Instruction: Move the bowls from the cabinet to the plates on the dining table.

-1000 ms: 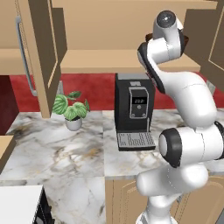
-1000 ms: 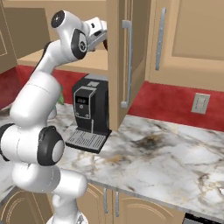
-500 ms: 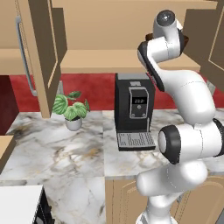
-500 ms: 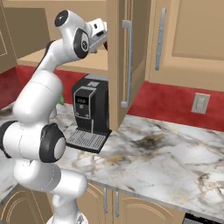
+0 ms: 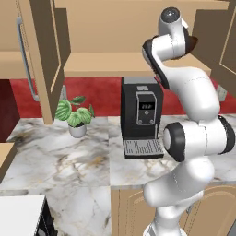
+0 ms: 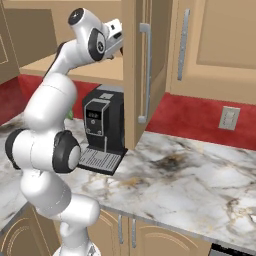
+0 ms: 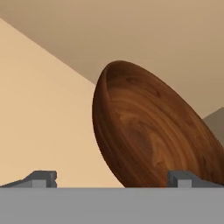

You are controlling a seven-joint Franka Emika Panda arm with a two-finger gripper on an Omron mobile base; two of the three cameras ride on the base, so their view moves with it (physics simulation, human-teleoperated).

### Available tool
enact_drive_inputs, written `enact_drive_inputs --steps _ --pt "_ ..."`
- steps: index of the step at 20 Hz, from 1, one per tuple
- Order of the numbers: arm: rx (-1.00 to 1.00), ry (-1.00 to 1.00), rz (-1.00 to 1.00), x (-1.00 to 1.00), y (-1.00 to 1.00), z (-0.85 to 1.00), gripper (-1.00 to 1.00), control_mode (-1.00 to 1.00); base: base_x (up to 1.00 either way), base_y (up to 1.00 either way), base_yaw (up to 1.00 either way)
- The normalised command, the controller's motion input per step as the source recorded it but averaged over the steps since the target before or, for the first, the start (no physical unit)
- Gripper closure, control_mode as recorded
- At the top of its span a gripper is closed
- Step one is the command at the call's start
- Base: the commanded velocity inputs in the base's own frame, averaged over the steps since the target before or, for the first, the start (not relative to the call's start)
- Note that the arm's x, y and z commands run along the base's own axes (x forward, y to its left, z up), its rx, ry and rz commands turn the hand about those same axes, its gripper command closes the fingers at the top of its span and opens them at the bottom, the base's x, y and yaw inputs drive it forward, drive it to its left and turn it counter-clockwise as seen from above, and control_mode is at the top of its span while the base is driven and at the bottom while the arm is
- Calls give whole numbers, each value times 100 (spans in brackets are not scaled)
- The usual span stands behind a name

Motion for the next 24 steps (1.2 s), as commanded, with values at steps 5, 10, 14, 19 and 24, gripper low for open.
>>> enact_drive_inputs --steps 5,10,14,19,24 --pt "0 1 0 32 -2 0 -100 -100 0 0 0" --pt "0 4 0 3 0 0 -100 -100 0 0 0" --pt "0 6 0 0 0 0 -100 -100 0 0 0" --pt "0 8 0 0 0 0 -100 -100 0 0 0" --pt "0 6 0 10 -6 -3 -100 -100 0 0 0"
